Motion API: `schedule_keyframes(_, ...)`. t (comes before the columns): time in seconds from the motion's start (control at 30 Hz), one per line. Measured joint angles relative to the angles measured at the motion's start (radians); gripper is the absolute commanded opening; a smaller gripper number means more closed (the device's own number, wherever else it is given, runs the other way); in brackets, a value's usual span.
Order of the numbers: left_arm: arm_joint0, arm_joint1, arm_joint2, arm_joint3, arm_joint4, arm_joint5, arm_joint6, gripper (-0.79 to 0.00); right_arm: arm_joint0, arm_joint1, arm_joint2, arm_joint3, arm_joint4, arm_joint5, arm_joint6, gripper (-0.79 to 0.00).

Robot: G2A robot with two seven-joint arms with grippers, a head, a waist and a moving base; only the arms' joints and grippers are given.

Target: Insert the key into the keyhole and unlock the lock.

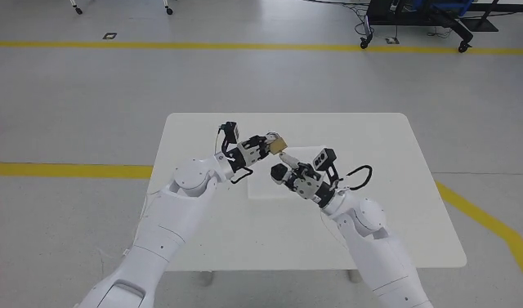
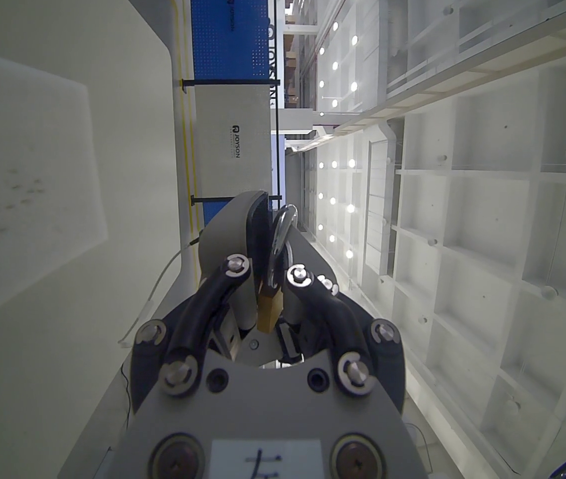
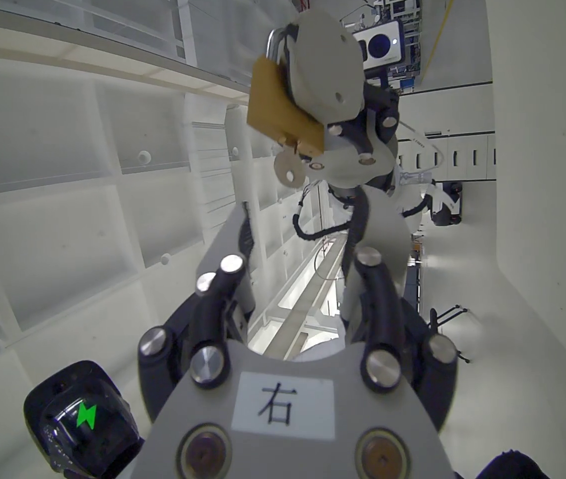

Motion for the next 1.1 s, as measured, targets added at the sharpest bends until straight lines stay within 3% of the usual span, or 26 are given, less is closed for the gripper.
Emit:
schedule_keyframes(0.6, 0.002, 0.001, -0.003, -0.005, 0.024, 0.003, -0.023, -0.785, 0.005, 0.008, 0.018, 0.017, 0.058, 0.014, -0.006, -0.622)
schedule_keyframes(0.67, 0.001, 0.001, -0.003, -0.005, 0.027, 0.004, -0.025, -0.785, 0.012, 0.008, 0.008, 0.019, 0.056, 0.021, -0.007, -0.68)
schedule_keyframes(0.7, 0.001, 0.001, -0.003, -0.005, 0.027, 0.004, -0.025, -0.785, 0.014, 0.008, 0.003, 0.02, 0.055, 0.023, -0.009, -0.785)
schedule_keyframes(0.9, 0.0, 0.001, -0.004, -0.005, 0.034, -0.002, -0.032, -0.785, 0.027, 0.007, -0.001, 0.046, 0.104, 0.038, 0.001, -0.785)
schedule_keyframes(1.1, 0.001, 0.002, 0.0, -0.011, 0.054, -0.031, -0.064, -0.785, 0.031, 0.008, 0.02, 0.099, 0.264, 0.092, 0.139, -0.785)
